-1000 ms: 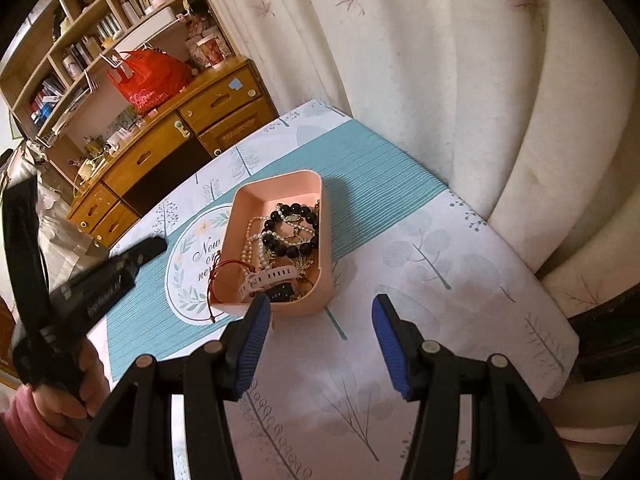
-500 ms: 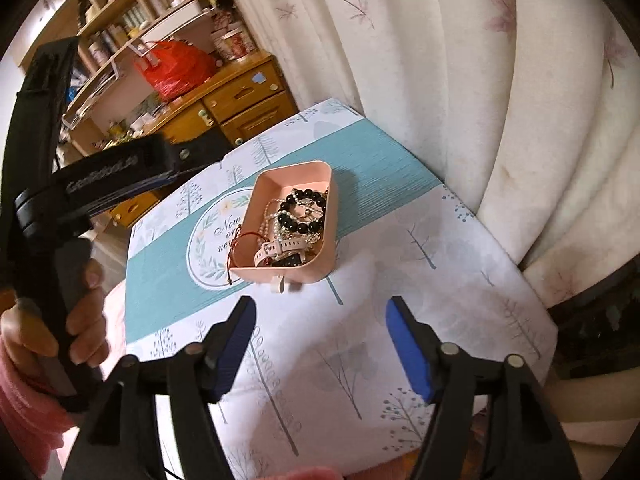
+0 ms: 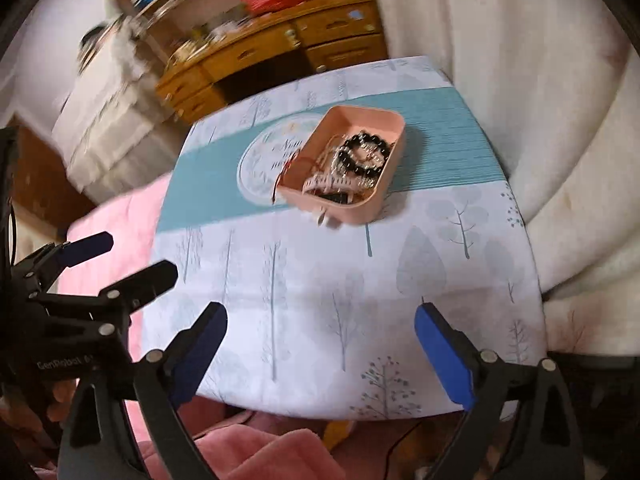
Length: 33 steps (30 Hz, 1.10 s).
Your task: Organize jewelry
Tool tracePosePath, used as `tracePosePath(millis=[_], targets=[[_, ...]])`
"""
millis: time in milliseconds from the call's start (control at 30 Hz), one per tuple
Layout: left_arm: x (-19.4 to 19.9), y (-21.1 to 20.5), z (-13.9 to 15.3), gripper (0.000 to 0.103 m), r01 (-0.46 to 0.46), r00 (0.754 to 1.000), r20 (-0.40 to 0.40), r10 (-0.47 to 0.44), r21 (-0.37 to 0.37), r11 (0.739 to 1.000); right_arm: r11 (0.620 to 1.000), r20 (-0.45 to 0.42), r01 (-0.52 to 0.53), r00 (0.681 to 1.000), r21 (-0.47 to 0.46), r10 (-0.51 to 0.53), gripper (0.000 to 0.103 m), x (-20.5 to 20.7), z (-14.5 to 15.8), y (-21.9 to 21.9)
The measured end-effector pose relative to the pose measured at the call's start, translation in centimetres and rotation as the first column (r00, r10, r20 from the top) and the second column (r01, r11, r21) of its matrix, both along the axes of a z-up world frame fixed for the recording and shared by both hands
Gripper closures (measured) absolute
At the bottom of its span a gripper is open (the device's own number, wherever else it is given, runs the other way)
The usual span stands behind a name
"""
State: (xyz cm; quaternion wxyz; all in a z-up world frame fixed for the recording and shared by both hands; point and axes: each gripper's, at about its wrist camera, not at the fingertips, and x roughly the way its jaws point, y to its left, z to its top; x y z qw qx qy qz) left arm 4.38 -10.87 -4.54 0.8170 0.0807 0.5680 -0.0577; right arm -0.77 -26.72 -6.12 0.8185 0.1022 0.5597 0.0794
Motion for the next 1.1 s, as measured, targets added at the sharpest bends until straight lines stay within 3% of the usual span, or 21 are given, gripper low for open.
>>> tracePosePath(millis=[133,167,267,367,433,567,700,1100], targets=[[-2.3,0.8,-0.1,0.001,-0.108,0.994,-0.012,0.107,-0.043,0.993,0.998,-0.059,-0.062,0.996,-0.031,0.060,0.007,-1.5,-0.2,0.4],[-3.1,1.1,0.3,0.001,-0.128,0.992,0.006,0.129,-0.083,0.988,0.996,-0.048,-0.074,0.996,-0.046,0.071,0.007,-1.8,0.3,0.5],[-4.4,1.7,1.4,0.001,-0.188,0.979,0.054,0.194,-0.105,0.977,0.994,0.021,-0.094,0.995,-0.062,0.096,0.007,-2.8,2.8,0.5],[-5.3,2.4,2.2,0.001,-0.222,0.971,0.051,0.234,-0.167,0.961,0.995,0.022,-0.100,0.995,-0.021,0.100,0.007,-3.4,4.1,0.4],[-6.0,2.5,2.6,0.001,-0.239,0.966,0.056,0.253,-0.181,0.954,0.992,0.058,-0.114,0.991,-0.062,0.118,0.007,-4.4,5.0,0.6],[-7.6,1.1,2.9,0.001,-0.208,0.968,0.120,0.220,-0.106,0.972,0.995,0.070,-0.079,0.994,-0.065,0.084,0.007,-5.5,4.9,0.1],[-8.6,0.0,2.7,0.001,-0.178,0.975,0.123,0.183,-0.056,0.982,0.994,0.085,-0.057,0.994,-0.097,0.065,0.002,-6.5,5.0,0.0],[-9.2,0.3,3.5,0.001,-0.191,0.971,0.130,0.203,-0.099,0.977,0.987,0.186,-0.052,0.979,-0.151,0.080,0.000,-7.8,6.7,0.3]])
